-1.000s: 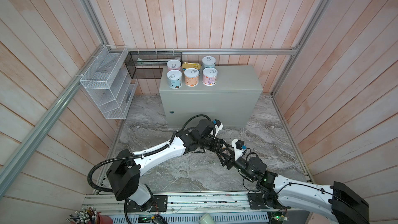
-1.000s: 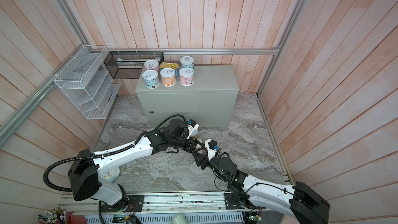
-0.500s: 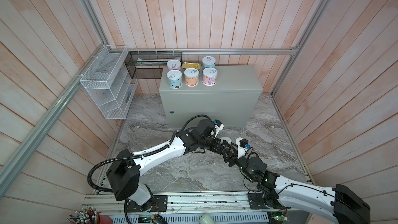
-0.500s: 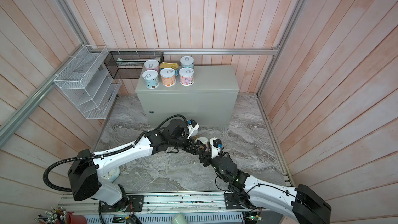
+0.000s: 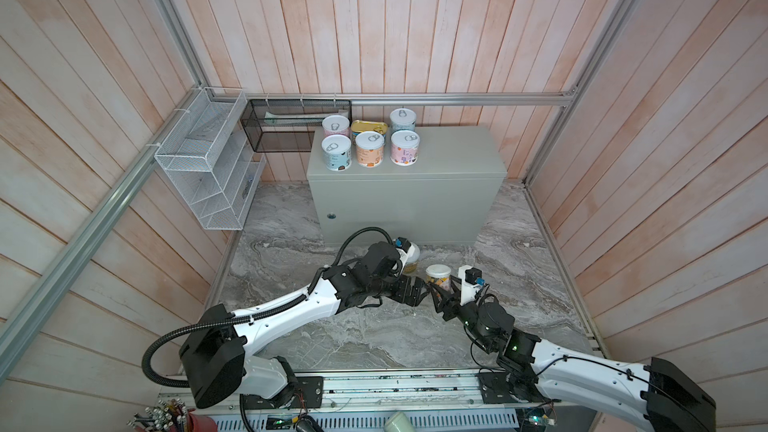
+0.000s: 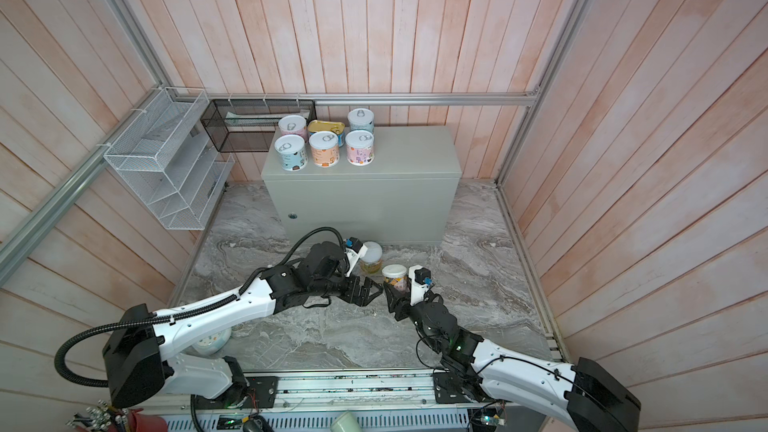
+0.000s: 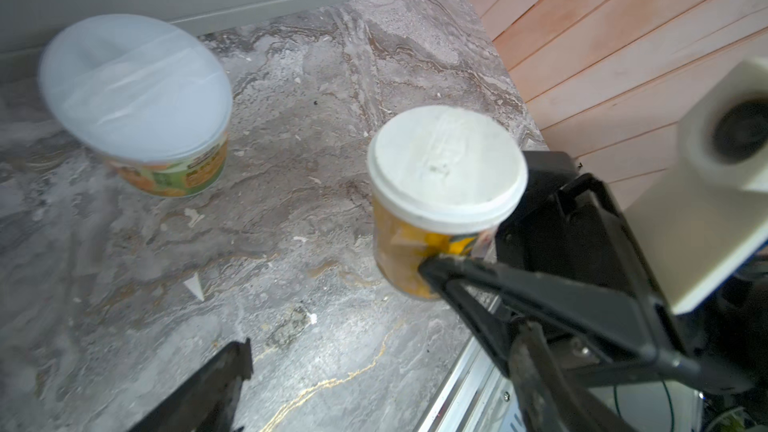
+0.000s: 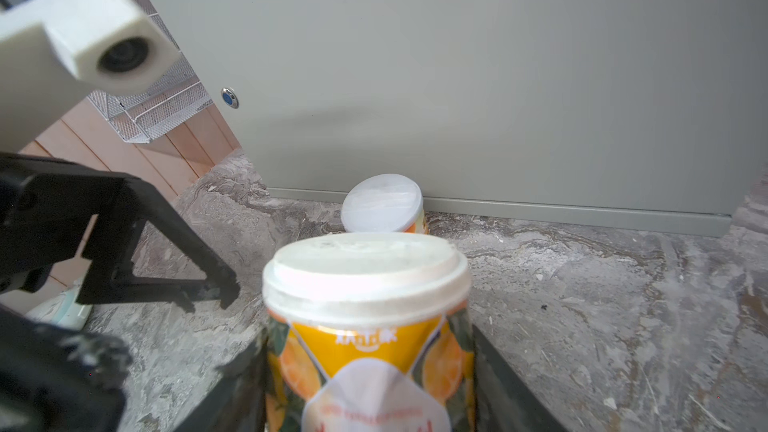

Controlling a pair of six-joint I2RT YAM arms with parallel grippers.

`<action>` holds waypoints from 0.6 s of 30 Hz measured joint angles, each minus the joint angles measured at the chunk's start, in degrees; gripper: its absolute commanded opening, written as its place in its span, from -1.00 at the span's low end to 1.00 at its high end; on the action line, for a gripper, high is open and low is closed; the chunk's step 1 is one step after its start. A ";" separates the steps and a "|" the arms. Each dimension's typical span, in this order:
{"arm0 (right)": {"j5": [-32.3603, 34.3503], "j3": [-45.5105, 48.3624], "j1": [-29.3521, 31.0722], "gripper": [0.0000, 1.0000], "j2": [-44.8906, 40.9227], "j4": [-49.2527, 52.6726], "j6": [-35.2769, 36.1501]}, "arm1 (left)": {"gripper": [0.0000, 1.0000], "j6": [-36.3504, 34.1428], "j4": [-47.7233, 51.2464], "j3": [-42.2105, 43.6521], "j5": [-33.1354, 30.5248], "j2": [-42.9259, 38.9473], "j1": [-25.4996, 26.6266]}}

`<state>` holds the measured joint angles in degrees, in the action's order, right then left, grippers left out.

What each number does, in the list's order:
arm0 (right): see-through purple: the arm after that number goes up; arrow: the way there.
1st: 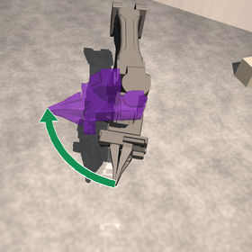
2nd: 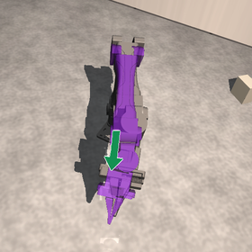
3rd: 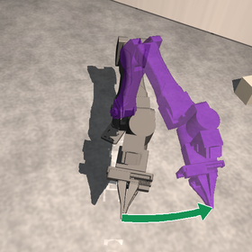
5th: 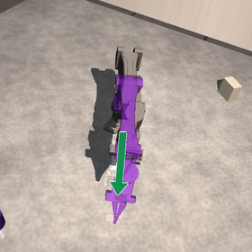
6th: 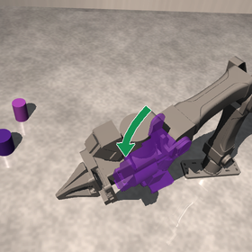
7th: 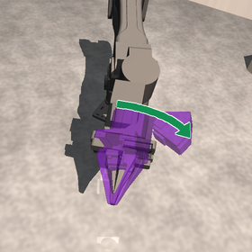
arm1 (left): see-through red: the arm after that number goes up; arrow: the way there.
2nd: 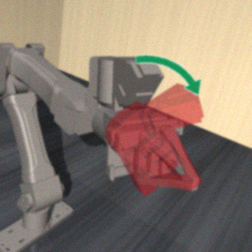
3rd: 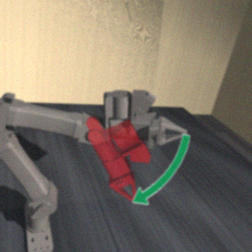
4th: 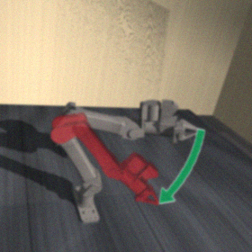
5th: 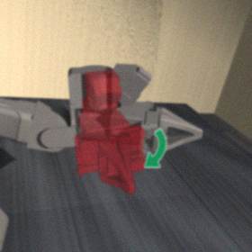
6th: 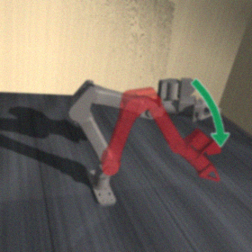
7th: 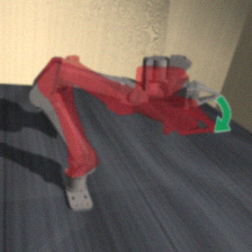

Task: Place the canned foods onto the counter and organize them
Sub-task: 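Open the left gripper and draw it back while the right gripper raises the canister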

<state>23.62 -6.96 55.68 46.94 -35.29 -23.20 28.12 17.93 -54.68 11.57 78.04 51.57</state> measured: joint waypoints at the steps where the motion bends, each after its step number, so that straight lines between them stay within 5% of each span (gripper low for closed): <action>1: 0.22 -0.11 0.00 0.20 0.04 0.13 -0.02 | 1.00 0.00 -0.28 1.14 -0.87 -1.03 -0.33; 9: 0.57 -4.70 0.00 0.20 1.18 2.80 -0.46 | 1.00 -0.55 -9.09 14.03 -8.72 -9.29 -4.85; 18: 0.52 -10.95 -0.02 0.20 5.68 4.42 -0.63 | 1.00 -5.86 -21.62 23.08 -16.72 -9.57 -5.92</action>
<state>24.14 -17.91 55.66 52.62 -30.87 -23.83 22.26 -3.68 -31.59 -5.15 68.47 45.65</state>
